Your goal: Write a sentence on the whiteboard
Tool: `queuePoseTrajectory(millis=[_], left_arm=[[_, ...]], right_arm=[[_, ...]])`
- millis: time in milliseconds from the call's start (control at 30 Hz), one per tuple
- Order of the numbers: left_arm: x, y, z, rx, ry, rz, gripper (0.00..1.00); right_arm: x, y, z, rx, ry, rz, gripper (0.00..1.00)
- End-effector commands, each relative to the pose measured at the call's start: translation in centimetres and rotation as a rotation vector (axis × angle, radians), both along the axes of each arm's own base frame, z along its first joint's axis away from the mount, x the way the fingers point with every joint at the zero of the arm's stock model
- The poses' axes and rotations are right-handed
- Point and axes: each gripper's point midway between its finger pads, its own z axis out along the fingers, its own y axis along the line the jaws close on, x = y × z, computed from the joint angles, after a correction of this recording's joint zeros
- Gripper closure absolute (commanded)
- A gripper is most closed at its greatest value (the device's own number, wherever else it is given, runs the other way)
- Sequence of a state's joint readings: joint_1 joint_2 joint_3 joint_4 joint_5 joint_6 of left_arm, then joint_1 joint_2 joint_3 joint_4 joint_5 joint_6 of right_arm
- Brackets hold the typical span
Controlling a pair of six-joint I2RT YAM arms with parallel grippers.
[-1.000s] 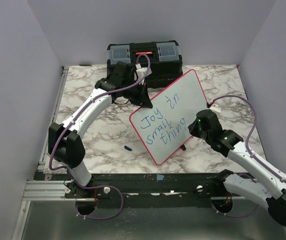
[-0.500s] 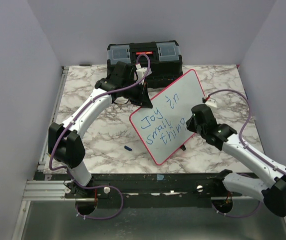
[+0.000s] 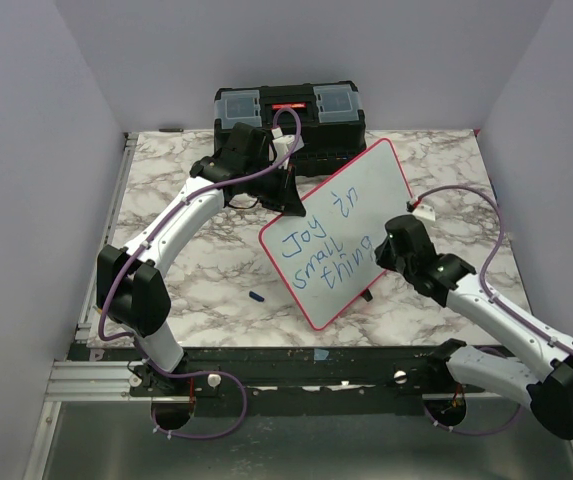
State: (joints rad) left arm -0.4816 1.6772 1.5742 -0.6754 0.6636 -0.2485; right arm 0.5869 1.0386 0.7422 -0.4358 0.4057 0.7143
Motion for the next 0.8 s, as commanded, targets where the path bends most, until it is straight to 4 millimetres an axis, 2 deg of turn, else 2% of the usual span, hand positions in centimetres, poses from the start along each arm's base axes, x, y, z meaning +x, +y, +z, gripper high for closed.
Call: queuePoseTrajectory(millis=[0, 433, 767], left_arm=[[0.2, 0.2, 0.3, 0.026, -0.077, -0.017, 1.00], [0.2, 0.2, 0.1, 0.028, -0.074, -0.017, 1.00], [0.1, 0.2, 0.3, 0.024, -0.076, -0.017, 1.00]], right_arm=[[-1.3, 0.3, -1.8, 0.028, 0.043, 0.027, 0.99], [-4.0, 0.4, -5.0, 0.074, 0.130, 0.052, 0.99], [-3.1, 1.7, -3.2, 0.124, 0.094, 0.086, 0.99]])
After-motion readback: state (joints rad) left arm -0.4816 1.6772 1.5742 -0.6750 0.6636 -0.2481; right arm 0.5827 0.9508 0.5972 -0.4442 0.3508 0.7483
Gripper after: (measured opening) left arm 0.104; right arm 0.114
